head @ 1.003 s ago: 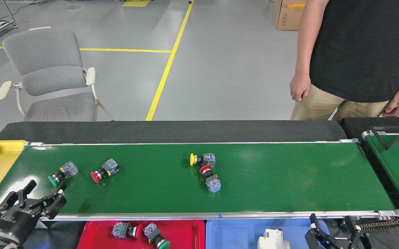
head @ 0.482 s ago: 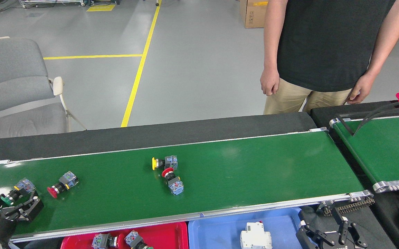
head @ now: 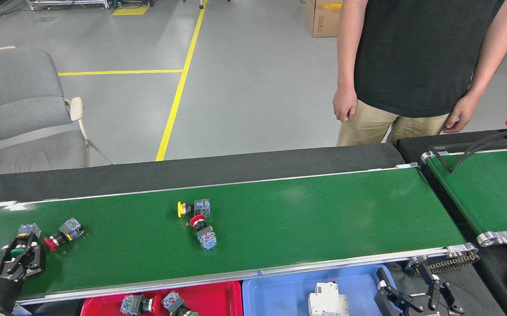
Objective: Pick switch part from conveyor to tray
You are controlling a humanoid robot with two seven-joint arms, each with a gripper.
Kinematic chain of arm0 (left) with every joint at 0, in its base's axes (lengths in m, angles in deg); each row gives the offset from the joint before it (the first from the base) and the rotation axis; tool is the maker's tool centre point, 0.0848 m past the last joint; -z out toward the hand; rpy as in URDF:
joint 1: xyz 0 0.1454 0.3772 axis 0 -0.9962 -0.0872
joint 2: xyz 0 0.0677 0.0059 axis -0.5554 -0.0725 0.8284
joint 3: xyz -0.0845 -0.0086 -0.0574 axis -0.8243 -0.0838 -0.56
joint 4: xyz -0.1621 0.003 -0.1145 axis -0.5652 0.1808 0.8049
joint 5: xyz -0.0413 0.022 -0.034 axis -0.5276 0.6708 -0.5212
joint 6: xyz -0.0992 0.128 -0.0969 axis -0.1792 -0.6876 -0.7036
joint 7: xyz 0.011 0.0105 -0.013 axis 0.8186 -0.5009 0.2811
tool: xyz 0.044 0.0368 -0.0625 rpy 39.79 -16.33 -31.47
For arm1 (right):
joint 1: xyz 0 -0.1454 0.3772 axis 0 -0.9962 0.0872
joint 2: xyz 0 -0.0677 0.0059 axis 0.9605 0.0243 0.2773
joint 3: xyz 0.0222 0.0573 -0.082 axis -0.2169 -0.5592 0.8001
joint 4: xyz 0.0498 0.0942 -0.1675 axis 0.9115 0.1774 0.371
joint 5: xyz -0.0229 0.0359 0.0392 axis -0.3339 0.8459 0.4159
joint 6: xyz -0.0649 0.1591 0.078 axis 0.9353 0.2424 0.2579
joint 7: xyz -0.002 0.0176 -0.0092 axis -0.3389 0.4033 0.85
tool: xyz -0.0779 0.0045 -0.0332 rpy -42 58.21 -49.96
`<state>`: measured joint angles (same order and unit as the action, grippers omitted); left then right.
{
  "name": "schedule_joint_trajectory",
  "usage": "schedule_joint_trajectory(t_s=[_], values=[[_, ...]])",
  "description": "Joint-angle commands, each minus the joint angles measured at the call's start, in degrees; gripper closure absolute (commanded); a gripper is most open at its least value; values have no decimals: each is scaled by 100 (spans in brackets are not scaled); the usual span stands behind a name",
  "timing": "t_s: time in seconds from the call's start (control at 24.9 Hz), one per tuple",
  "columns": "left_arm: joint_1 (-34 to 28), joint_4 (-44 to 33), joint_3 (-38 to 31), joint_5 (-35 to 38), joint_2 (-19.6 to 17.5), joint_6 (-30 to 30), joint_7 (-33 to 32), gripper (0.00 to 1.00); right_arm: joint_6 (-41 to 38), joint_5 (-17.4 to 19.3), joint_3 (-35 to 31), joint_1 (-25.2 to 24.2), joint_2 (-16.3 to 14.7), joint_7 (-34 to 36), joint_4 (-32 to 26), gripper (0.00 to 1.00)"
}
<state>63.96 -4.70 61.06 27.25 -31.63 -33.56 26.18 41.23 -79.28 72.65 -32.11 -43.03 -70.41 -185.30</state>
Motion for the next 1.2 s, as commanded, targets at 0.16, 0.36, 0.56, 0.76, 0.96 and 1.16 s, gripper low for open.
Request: schedule_joint_trajectory(t_s=[0.16,0.36,0.56,0.76,0.96,1.16], values=[[-1596,-2536,-10,-344,99,1243,25,82,44,13,-203,39,-1,16,-65,0],[-2730,-4144,42,-344,811,1243,17,0,27,30,-265,48,-9,24,-65,0],[-2888,-4312,165,-309,1242,1243,25,0,27,30,-265,154,8,16,-65,0],[-2844,-4268,-89,-300,1312,648,-62,0,27,30,-265,286,-1,24,-65,0],[-2765,-3793,-591,-317,1224,-866,-317,0,27,30,-265,286,-1,16,-92,0],[-2440,-3406,-881,-309,1145,-998,-546,0,35,30,-265,453,-1,16,-101,0]])
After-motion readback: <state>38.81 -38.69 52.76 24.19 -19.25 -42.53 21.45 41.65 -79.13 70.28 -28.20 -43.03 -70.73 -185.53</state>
